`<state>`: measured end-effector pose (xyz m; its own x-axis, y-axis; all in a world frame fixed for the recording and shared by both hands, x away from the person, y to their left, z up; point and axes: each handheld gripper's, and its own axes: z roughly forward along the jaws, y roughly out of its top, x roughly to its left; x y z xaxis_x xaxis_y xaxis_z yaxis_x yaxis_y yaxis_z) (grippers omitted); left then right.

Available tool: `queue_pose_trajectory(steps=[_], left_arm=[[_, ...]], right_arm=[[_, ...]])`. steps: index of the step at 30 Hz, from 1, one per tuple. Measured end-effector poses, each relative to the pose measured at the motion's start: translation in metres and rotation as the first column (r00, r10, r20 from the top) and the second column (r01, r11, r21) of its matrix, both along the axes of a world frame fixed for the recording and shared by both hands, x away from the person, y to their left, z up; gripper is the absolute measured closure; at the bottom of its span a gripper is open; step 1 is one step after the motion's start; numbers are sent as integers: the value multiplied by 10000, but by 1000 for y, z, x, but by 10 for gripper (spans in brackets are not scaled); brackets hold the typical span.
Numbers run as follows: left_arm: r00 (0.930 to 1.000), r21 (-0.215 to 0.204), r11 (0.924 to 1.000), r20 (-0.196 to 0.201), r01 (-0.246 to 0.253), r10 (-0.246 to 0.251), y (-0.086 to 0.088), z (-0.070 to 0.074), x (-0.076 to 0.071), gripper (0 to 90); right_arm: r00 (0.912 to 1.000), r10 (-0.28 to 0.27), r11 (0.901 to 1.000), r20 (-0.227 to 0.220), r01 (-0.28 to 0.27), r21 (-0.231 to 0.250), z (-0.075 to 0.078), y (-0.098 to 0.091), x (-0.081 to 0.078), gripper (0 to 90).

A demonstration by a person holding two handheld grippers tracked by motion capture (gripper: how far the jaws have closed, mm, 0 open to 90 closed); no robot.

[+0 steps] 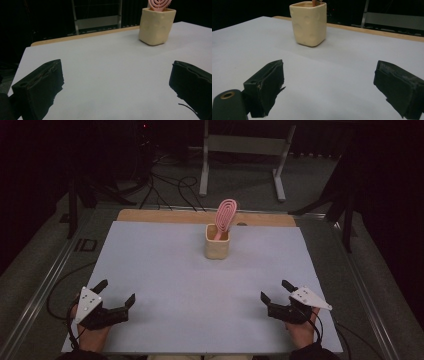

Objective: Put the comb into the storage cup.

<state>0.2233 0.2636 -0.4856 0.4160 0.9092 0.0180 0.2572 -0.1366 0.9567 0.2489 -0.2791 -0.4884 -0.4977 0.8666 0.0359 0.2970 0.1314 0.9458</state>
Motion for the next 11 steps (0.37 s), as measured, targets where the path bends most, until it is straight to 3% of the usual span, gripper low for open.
queue_pose_trajectory(steps=[11], left_arm=[[9997, 89, 9999, -205, -106, 107, -1, -5, 3, 2]], right_arm=[[9994, 235, 9997, -241, -235, -20, -3, 3, 0, 89]])
